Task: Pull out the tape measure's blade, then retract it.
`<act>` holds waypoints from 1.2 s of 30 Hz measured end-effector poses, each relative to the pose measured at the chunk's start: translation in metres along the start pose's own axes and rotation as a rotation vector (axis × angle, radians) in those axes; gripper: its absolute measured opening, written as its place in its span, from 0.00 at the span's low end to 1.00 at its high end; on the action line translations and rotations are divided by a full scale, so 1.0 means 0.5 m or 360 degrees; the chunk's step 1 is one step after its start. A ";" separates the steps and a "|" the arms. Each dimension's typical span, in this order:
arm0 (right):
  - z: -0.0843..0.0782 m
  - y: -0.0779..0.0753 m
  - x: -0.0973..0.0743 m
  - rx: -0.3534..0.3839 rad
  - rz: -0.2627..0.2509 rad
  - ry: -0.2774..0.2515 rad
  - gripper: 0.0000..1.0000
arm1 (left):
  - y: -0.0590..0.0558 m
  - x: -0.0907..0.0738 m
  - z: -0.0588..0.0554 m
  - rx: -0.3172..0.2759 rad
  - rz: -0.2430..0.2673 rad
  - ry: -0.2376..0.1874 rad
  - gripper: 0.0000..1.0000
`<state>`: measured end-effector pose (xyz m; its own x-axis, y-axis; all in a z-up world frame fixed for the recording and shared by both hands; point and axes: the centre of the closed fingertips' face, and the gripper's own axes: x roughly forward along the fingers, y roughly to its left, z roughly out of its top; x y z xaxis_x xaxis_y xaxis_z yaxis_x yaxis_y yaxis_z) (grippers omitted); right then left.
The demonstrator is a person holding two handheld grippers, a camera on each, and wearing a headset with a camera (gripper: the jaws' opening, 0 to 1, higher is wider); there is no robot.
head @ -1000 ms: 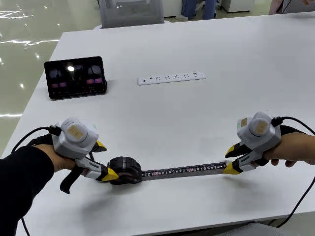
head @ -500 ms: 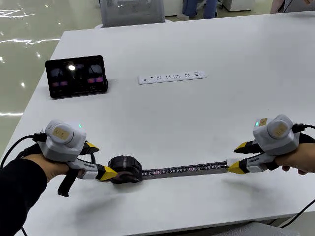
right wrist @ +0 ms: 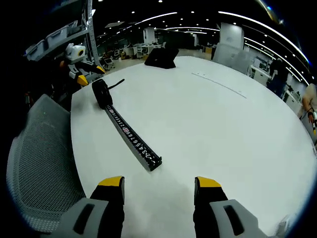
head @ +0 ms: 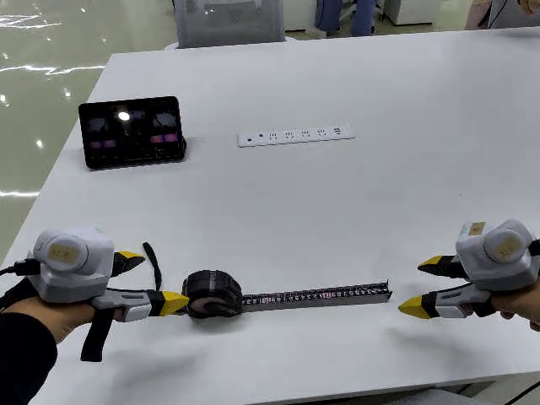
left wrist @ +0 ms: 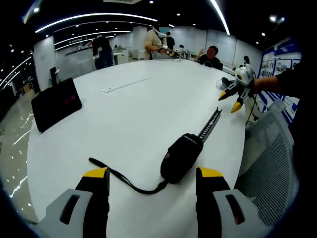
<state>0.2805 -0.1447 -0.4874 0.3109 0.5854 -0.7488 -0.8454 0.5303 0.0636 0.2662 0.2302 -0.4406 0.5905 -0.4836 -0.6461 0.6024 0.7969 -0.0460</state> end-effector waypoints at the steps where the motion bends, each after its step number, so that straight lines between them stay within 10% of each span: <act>1: -0.005 0.000 -0.002 0.0011 -0.0006 0.0000 0.55 | 0.000 -0.006 -0.006 -0.0026 0.0004 -0.0008 0.69; 26: -0.009 0.007 -0.070 0.0050 -0.0210 -0.0297 0.92 | -0.018 -0.043 -0.048 -0.0063 0.0131 -0.0169 0.99; 36: -0.029 0.007 -0.072 0.0081 -0.0230 -0.0276 0.99 | -0.017 -0.050 -0.057 -0.0037 0.0185 -0.0202 0.99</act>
<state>0.2597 -0.1730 -0.4697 0.5010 0.5954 -0.6281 -0.7650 0.6441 0.0004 0.2309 0.2458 -0.4459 0.7194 -0.4282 -0.5469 0.5142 0.8576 0.0049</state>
